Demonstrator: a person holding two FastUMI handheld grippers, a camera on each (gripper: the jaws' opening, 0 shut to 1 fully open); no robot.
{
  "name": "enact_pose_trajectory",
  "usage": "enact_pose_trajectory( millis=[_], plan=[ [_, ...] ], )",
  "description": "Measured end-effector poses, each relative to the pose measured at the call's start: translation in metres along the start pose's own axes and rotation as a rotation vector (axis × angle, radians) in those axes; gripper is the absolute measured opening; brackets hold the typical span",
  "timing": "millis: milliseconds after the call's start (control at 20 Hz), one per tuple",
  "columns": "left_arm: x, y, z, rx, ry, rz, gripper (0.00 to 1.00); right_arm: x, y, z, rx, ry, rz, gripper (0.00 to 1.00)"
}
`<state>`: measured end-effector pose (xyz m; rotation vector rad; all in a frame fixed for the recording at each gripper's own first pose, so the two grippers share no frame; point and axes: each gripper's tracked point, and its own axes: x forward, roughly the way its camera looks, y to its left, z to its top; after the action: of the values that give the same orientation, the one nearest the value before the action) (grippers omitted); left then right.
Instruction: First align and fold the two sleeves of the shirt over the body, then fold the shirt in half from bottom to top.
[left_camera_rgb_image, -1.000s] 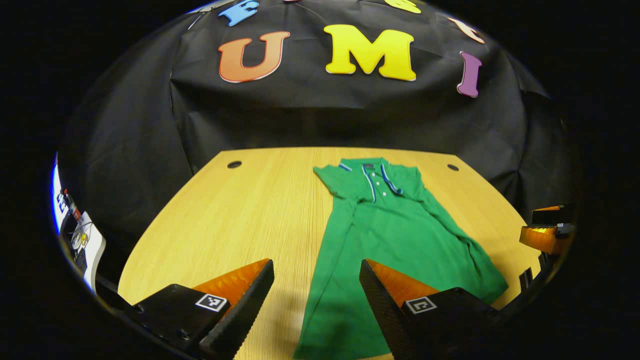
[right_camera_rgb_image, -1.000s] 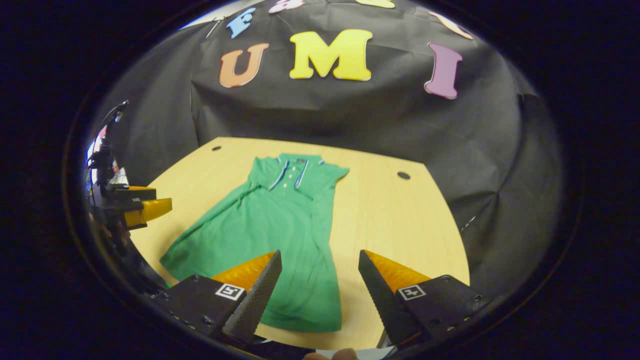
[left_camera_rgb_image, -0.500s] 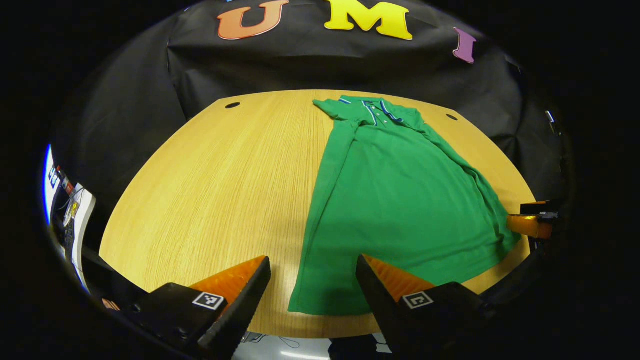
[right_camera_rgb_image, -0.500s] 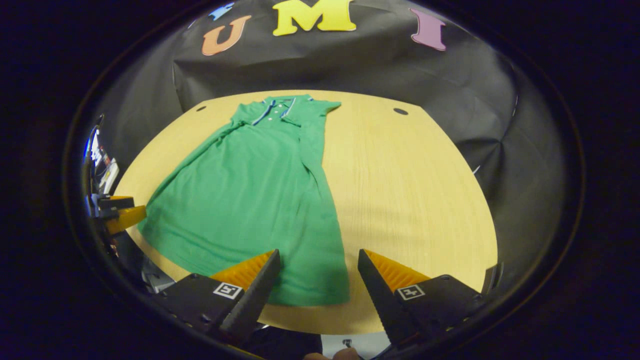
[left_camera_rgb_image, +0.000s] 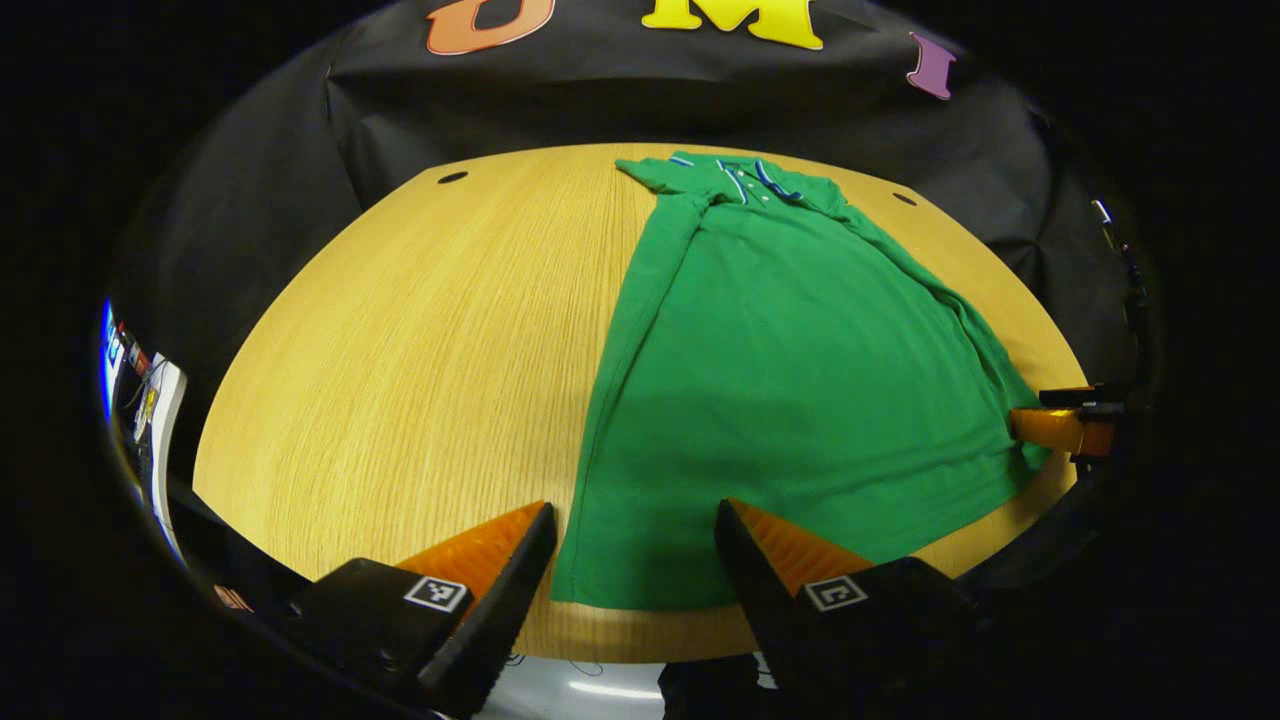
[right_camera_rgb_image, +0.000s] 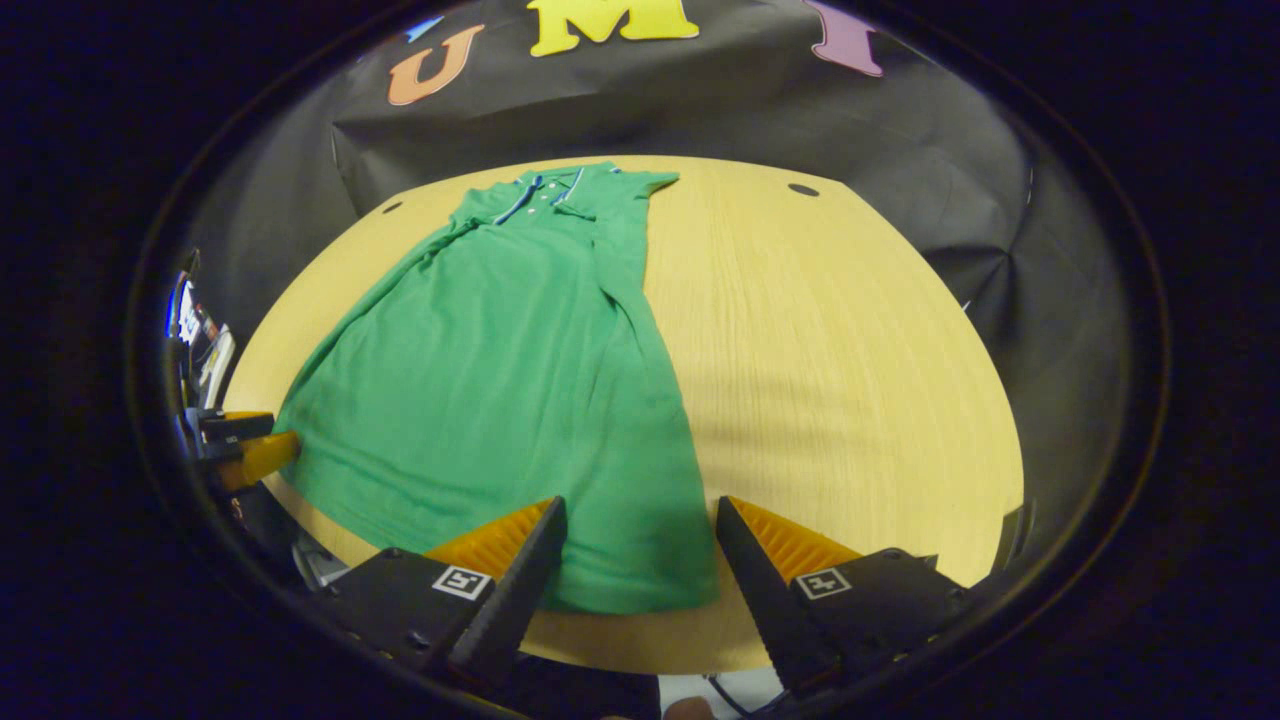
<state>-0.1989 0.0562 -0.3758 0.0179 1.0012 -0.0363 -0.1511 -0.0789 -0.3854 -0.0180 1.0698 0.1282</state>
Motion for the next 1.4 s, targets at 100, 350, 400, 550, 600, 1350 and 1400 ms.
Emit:
enact_pose_trajectory(
  millis=[100, 350, 400, 550, 600, 1350, 1400],
  plan=[
    [-0.002, 0.008, 0.001, -0.003, -0.011, 0.000, 0.92, 0.002, 0.003, 0.000, 0.004, 0.004, 0.004, 0.82],
    [-0.008, 0.005, 0.007, 0.019, -0.017, -0.053, 0.39, 0.003, 0.016, 0.003, -0.018, 0.008, 0.038, 0.15],
    [-0.008, 0.003, 0.011, 0.022, -0.017, -0.059, 0.14, 0.003, 0.017, 0.004, -0.038, 0.008, 0.039, 0.04],
    [-0.011, 0.002, 0.012, -0.017, 0.000, -0.101, 0.06, 0.002, 0.022, 0.005, -0.032, 0.020, 0.058, 0.00],
    [-0.013, 0.004, 0.013, -0.030, 0.002, -0.101, 0.06, 0.000, 0.021, 0.008, -0.019, 0.017, 0.066, 0.00],
    [-0.041, 0.001, 0.148, -0.010, -0.231, -0.136, 0.06, -0.042, 0.018, 0.143, -0.019, -0.206, 0.106, 0.00],
    [-0.041, 0.001, 0.161, -0.007, -0.249, -0.139, 0.06, -0.042, 0.019, 0.156, -0.016, -0.225, 0.109, 0.00]
  ],
)
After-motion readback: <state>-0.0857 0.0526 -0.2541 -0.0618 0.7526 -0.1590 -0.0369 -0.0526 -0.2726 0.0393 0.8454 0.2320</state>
